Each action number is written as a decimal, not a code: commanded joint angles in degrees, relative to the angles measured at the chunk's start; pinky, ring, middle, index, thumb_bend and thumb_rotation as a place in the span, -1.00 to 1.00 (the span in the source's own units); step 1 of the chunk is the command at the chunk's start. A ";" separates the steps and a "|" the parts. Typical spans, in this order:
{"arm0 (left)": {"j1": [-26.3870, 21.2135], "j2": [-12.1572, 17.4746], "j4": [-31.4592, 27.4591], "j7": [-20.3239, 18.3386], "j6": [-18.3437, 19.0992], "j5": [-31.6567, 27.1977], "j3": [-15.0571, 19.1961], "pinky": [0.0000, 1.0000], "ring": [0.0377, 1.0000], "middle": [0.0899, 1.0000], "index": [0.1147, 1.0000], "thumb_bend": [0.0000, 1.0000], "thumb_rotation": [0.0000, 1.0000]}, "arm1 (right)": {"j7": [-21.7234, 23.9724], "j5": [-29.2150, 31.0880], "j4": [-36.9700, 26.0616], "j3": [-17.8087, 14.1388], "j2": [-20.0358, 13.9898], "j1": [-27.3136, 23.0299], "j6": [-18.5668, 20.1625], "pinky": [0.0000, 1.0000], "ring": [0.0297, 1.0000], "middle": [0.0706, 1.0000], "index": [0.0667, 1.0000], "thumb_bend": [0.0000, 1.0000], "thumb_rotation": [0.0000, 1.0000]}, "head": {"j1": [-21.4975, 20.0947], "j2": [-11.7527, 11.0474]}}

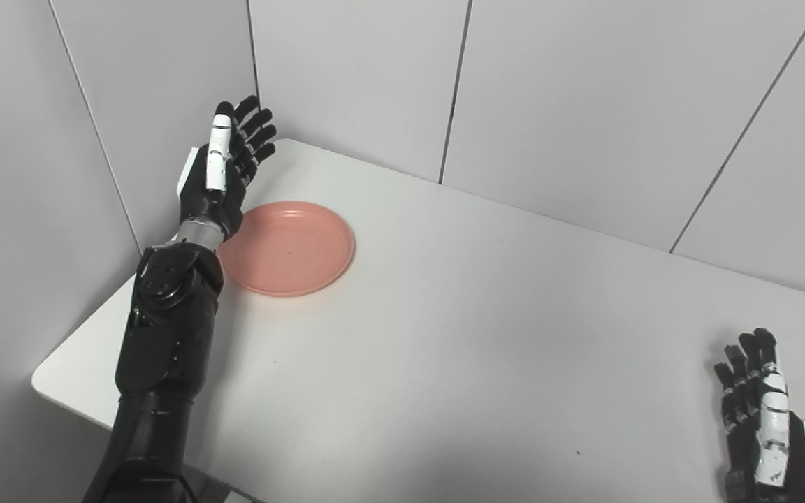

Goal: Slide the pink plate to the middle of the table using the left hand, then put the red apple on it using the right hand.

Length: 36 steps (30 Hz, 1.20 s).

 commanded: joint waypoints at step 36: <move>-1.85 6.62 11.79 -5.10 -0.24 -7.43 4.15 0.75 0.71 0.68 0.64 -0.33 1.00 | -0.31 0.25 2.75 -0.08 0.14 3.88 1.66 1.00 1.00 1.00 1.00 -0.71 1.00 | 0.11 0.05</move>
